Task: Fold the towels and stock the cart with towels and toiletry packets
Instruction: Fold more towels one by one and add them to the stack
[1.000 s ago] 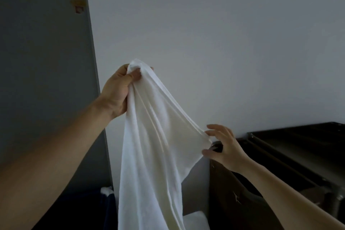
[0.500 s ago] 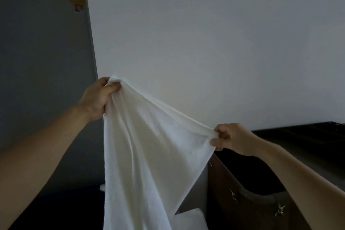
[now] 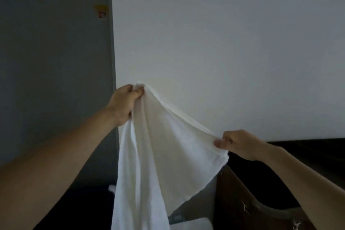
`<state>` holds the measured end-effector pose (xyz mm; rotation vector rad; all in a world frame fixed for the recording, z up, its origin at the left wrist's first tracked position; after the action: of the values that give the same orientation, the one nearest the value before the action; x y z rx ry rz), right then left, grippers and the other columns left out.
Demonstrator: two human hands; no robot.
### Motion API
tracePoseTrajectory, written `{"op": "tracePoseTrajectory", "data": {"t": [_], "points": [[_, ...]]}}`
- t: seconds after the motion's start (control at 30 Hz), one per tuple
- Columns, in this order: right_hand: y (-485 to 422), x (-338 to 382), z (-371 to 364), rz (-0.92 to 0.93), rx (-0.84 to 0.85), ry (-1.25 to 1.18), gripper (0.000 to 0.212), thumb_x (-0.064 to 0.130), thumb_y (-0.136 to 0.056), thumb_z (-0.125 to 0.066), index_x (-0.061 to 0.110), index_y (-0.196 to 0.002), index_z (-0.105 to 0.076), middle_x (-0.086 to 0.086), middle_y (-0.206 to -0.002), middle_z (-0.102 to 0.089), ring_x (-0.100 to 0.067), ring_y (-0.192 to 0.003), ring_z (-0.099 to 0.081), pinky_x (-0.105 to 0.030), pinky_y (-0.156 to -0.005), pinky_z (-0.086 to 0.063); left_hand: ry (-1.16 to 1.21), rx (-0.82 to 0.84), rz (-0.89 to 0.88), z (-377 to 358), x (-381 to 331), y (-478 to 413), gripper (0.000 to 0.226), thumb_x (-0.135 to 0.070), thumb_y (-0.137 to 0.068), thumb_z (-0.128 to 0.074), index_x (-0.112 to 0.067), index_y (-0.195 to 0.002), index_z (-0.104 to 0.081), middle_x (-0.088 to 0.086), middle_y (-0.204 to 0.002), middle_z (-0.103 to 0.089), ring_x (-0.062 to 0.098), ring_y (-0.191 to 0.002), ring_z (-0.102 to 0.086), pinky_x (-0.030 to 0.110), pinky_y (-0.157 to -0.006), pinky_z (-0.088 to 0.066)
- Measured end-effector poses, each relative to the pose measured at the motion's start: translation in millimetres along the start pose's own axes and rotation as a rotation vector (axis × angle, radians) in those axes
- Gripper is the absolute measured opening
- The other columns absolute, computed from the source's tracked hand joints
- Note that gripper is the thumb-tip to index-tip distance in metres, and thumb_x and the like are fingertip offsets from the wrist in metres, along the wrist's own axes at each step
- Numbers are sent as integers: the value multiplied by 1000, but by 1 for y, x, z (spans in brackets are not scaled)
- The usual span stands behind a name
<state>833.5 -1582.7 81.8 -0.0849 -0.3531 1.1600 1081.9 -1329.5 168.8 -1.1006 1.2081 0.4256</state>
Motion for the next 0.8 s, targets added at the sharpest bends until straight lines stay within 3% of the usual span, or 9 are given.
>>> {"op": "tracePoseTrajectory", "data": {"t": [0.07,0.1,0.2,0.27,0.4,0.53,0.63,0.8], "points": [[0,13,-7,30,-142,-19,65,82,-82,-42,30,-117,-57,23,-123,-46,-5,-114,-49,-31,-95,-42,-81,124,0,-25,12,18,18,-25,-94,-66,-11,-83,-66,7,-76,-62,23,-71,-58,37,-66,-47],[-2,27,-4,85,-270,-110,67,80,-81,-46,29,-124,-56,24,-125,-45,-3,-116,-47,-31,-98,-42,-136,169,-1,-37,19,28,19,-26,-94,-67,-12,-81,-67,5,-73,-63,22,-68,-59,36,-62,-48],[-11,73,5,208,-572,-433,47,65,-82,-61,28,-111,-65,20,-102,-63,2,-90,-60,-21,-81,-47,-238,204,14,-62,42,52,17,-24,-90,-71,-8,-85,-70,6,-71,-67,17,-57,-60,27,-46,-45],[-18,95,-3,210,-544,-489,36,53,-82,-68,27,-107,-67,19,-93,-64,4,-84,-61,-15,-73,-45,-195,193,49,-70,54,65,16,-19,-87,-74,-3,-88,-72,13,-75,-71,17,-57,-63,26,-44,-47],[-24,103,-32,141,-453,-487,20,46,-81,-76,37,-93,-63,15,-98,-62,3,-79,-60,-12,-68,-41,-77,212,124,-76,69,83,16,-15,-85,-76,1,-89,-75,21,-88,-74,25,-74,-70,34,-66,-58],[-18,99,-45,104,-413,-634,23,43,-75,-83,40,-82,-61,10,-94,-65,-6,-79,-60,-22,-73,-51,47,384,235,-76,83,95,17,-12,-88,-73,-1,-100,-76,19,-100,-74,33,-94,-72,41,-83,-60],[-15,94,-50,64,-355,-637,22,34,-76,-84,37,-79,-63,11,-90,-66,-1,-74,-59,-16,-66,-47,146,467,319,-75,94,102,23,-7,-93,-63,2,-113,-72,23,-113,-71,37,-106,-68,46,-96,-55],[-9,93,-50,122,-354,-578,31,21,-78,-84,38,-71,-58,16,-82,-63,6,-68,-54,-11,-63,-41,289,452,422,-73,110,108,27,-4,-96,-56,4,-119,-67,23,-112,-71,37,-104,-68,44,-94,-56]]}}
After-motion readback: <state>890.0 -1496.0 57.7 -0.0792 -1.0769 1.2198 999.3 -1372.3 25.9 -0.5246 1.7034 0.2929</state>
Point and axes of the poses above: each hand's wrist, its own y-axis away from the middle knuckle, its own z-axis out of the back of the hand, x = y × z, the point moved 5 cm from there along -y, towards the middle knuckle
